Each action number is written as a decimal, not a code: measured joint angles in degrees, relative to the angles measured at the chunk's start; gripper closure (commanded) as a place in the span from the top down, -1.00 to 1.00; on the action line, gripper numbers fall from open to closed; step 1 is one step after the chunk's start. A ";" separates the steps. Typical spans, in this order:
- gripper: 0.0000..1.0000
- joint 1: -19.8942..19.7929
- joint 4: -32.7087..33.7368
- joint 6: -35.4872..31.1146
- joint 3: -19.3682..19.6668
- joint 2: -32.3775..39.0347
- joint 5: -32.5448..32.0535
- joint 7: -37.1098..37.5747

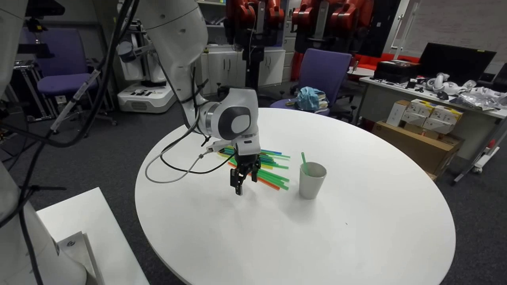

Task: Pick up the orange straw on the edge of the pile and place it in the mug

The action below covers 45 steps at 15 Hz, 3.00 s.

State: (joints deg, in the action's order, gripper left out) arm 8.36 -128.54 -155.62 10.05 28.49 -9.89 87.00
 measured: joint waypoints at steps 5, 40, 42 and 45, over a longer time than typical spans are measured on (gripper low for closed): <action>1.00 0.01 4.74 -0.12 1.69 5.34 1.22 1.20; -0.47 -0.12 12.21 -0.13 2.10 8.91 6.72 1.20; -0.77 -0.13 12.55 -0.13 2.11 8.89 6.72 1.20; -1.00 -0.14 12.85 -0.12 2.15 8.75 6.73 1.20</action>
State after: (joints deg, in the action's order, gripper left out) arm 8.22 -115.68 -155.74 12.20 37.24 -3.16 88.21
